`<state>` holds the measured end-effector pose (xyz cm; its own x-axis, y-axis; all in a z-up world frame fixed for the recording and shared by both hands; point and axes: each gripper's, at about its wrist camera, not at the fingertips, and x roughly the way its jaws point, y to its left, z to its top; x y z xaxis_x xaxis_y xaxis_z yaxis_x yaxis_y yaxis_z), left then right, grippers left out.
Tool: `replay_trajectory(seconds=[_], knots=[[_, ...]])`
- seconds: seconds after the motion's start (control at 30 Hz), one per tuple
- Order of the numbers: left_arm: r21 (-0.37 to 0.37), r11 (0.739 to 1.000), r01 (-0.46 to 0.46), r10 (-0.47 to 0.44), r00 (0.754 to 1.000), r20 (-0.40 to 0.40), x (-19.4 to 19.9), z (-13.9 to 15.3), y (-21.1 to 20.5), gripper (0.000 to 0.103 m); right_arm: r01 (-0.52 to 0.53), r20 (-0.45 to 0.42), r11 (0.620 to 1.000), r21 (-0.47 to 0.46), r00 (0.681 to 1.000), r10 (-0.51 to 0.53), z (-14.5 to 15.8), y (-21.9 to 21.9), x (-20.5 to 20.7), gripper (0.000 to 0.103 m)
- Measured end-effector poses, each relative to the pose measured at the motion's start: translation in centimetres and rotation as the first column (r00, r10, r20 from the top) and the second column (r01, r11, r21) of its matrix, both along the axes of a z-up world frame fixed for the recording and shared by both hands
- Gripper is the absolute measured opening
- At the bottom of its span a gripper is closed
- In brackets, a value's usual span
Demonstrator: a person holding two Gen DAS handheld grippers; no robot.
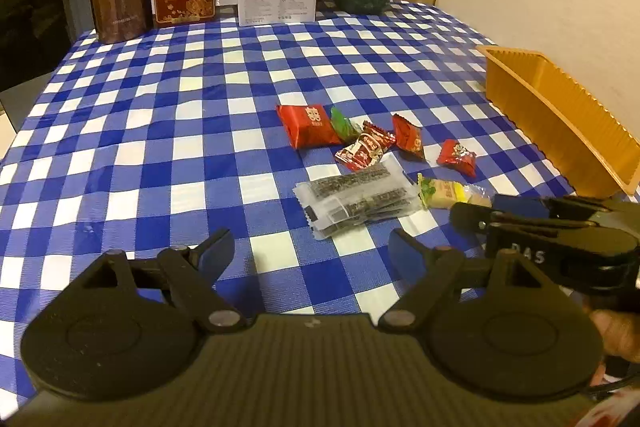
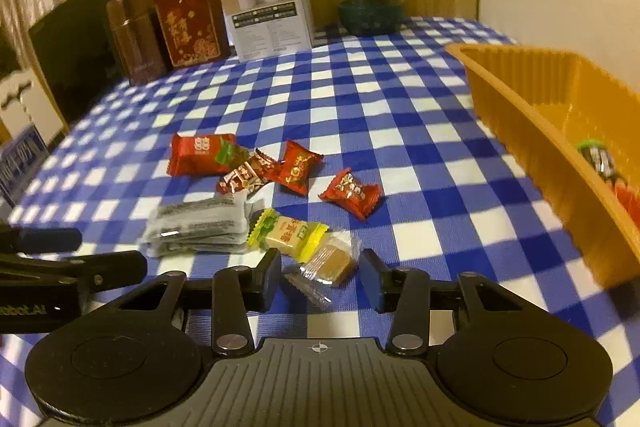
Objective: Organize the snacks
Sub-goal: 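Grasp the clear cake packet with the right gripper while the left grasps the seaweed packet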
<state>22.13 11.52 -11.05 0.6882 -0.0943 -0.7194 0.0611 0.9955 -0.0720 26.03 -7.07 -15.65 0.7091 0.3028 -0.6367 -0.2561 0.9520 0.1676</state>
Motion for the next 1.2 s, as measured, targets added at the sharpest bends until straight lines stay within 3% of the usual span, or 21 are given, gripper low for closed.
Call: replay_trajectory(seconds=[0.3, 0.47, 0.6, 0.77, 0.87, 0.93, 1.0, 1.07, 1.2], knots=[[0.013, 1.000, 0.026, -0.026, 1.000, 0.000, 0.1, -0.1, -0.4, 0.083, 0.003, -0.009, 0.999, -0.054, 1.000, -0.003, 0.1, -0.7, -0.6, 0.022], [0.082, 0.992, 0.097, -0.099, 0.995, 0.026, 1.0, 0.0, -1.2, 0.083, 0.016, -0.015, 0.999, -0.046, 1.000, -0.017, 0.6, -1.8, -1.1, 0.020], [0.139, 0.974, 0.180, -0.187, 0.982, 0.035, 2.5, -0.5, -1.9, 0.082, 0.033, -0.022, 0.999, -0.030, 0.999, -0.033, 0.9, -2.5, -1.1, 0.021], [0.250, 0.928, 0.277, -0.291, 0.956, 0.020, 4.3, -1.6, -3.1, 0.081, 0.038, -0.038, 0.999, -0.016, 0.999, -0.039, 0.7, -3.0, -0.9, 0.021], [0.246, 0.910, 0.335, -0.346, 0.938, 0.002, 5.3, -2.1, -3.3, 0.079, 0.039, -0.047, 0.999, -0.011, 0.998, -0.039, 0.5, -3.1, -0.8, 0.021], [0.214, 0.905, 0.368, -0.376, 0.927, -0.006, 5.9, -2.4, -3.2, 0.075, 0.042, -0.050, 0.999, -0.005, 0.998, -0.042, 0.5, -3.1, -0.8, 0.021], [0.176, 0.901, 0.396, -0.400, 0.916, -0.017, 6.4, -2.6, -3.1, 0.052, 0.045, -0.052, 0.999, -0.002, 0.998, -0.045, 0.5, -3.1, -0.8, 0.021], [0.132, 0.912, 0.389, -0.388, 0.921, -0.033, 6.4, -2.5, -3.0, 0.045, 0.048, -0.057, 0.999, 0.005, 0.997, -0.048, 0.6, -3.1, -0.8, 0.021], [0.118, 0.928, 0.353, -0.348, 0.936, -0.061, 5.3, -2.2, -3.4, 0.037, 0.049, -0.061, 0.999, 0.020, 0.997, -0.047, 0.8, -3.2, -0.9, 0.021]])
